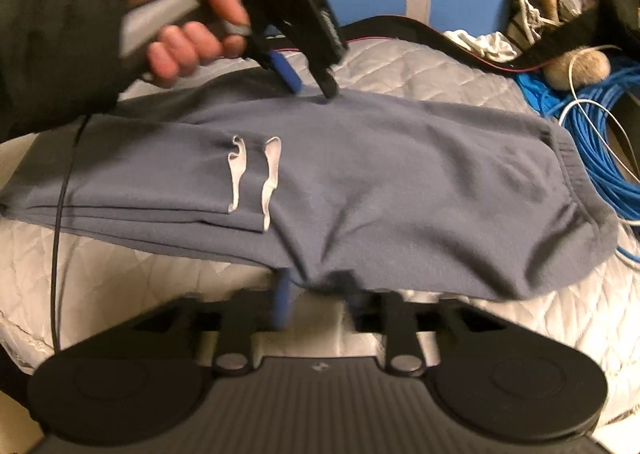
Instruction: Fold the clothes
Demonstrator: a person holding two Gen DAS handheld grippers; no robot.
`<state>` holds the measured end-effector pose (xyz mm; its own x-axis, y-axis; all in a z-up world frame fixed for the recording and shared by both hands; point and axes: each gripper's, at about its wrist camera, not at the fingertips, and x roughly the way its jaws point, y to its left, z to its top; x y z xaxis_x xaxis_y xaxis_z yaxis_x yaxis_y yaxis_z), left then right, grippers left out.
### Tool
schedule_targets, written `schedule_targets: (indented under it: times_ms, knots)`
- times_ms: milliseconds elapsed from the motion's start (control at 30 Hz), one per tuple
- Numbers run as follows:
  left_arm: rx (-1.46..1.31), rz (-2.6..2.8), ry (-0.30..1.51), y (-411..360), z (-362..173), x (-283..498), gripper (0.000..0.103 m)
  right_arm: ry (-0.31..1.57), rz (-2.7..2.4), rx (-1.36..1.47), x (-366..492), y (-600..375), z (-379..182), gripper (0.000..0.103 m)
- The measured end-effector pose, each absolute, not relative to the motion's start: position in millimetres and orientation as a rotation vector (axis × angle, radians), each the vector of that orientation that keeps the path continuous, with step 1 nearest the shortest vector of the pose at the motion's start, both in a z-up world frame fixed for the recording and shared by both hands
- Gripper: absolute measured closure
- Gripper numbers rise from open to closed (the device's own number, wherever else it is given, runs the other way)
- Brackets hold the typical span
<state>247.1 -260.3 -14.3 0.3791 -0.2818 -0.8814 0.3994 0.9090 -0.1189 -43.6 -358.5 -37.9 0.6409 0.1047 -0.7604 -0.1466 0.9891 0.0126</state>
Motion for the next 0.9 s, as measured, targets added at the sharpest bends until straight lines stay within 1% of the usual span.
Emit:
schedule_targets:
  times_ms: [67,167,300,400,500,600,800,900]
  knots:
    - [0.154,-0.453,1.047,-255,2,233,0.059,0.843,0.134,-0.06,-50,-359,-33,0.021]
    - [0.173,-0.463,0.976,-239,28,208,0.05,0.83,0.126,-0.077,-59,-359,-27,0.011]
    - [0.184,-0.436,0.925,-207,53,175,0.047,0.811,0.121,-0.098,-69,-356,-22,0.0]
    - [0.204,-0.407,0.904,-180,65,147,0.046,0.795,0.122,-0.099,-77,-354,-18,0.0]
    - [0.252,-0.398,0.865,-159,64,113,0.046,0.785,0.119,-0.088,-83,-352,-16,0.0]
    - [0.343,-0.42,0.809,-156,46,74,0.046,0.78,0.119,-0.075,-87,-349,-14,0.0]
    - [0.564,-0.5,0.685,-178,2,16,0.046,0.795,0.14,-0.054,-94,-342,-15,0.0]
    - [0.645,-0.491,0.632,-191,-13,6,0.046,0.795,0.16,-0.071,-96,-337,-16,0.0]
